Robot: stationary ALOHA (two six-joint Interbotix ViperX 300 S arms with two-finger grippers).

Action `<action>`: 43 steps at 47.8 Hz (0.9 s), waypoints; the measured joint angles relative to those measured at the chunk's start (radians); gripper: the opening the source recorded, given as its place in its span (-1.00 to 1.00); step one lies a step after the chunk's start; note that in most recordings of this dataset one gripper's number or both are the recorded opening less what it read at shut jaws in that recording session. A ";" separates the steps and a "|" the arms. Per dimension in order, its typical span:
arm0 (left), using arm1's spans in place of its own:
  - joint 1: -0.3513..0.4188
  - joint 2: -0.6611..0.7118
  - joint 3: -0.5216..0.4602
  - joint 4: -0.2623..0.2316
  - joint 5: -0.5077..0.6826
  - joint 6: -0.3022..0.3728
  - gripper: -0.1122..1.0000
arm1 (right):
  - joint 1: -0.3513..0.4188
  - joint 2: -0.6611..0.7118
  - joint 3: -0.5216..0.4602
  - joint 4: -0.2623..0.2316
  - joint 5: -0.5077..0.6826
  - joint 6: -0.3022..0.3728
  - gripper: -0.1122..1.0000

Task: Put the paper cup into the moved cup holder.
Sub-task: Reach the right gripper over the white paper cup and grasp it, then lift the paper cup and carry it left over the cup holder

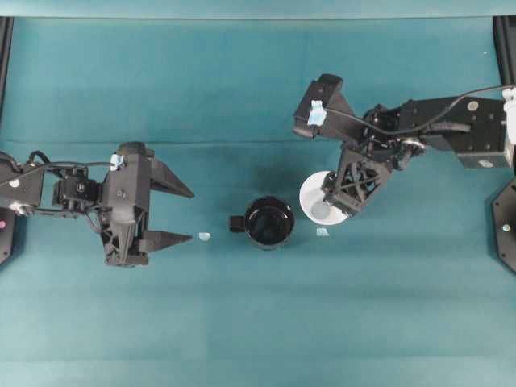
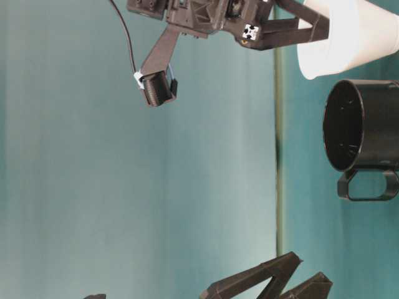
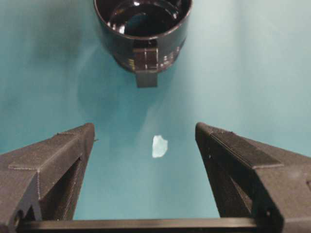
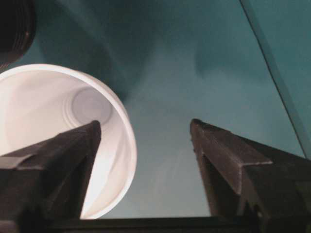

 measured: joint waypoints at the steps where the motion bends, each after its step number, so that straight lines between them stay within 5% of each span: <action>1: 0.000 0.000 0.000 0.000 0.002 0.002 0.74 | 0.002 0.000 0.002 0.002 0.000 0.002 0.42; 10: 0.000 0.000 0.000 0.000 0.002 -0.005 0.74 | 0.011 -0.002 0.000 0.011 0.003 0.020 -0.47; 15: -0.002 0.000 0.000 0.000 0.000 -0.011 0.75 | 0.018 -0.008 0.000 0.017 0.006 0.021 -0.74; 28: -0.002 0.000 0.000 0.000 0.003 -0.014 0.74 | 0.017 -0.092 -0.034 0.014 0.118 0.021 -0.77; 43: -0.002 0.000 0.000 0.000 0.005 -0.014 0.74 | 0.021 -0.161 -0.227 0.017 0.293 0.021 -0.77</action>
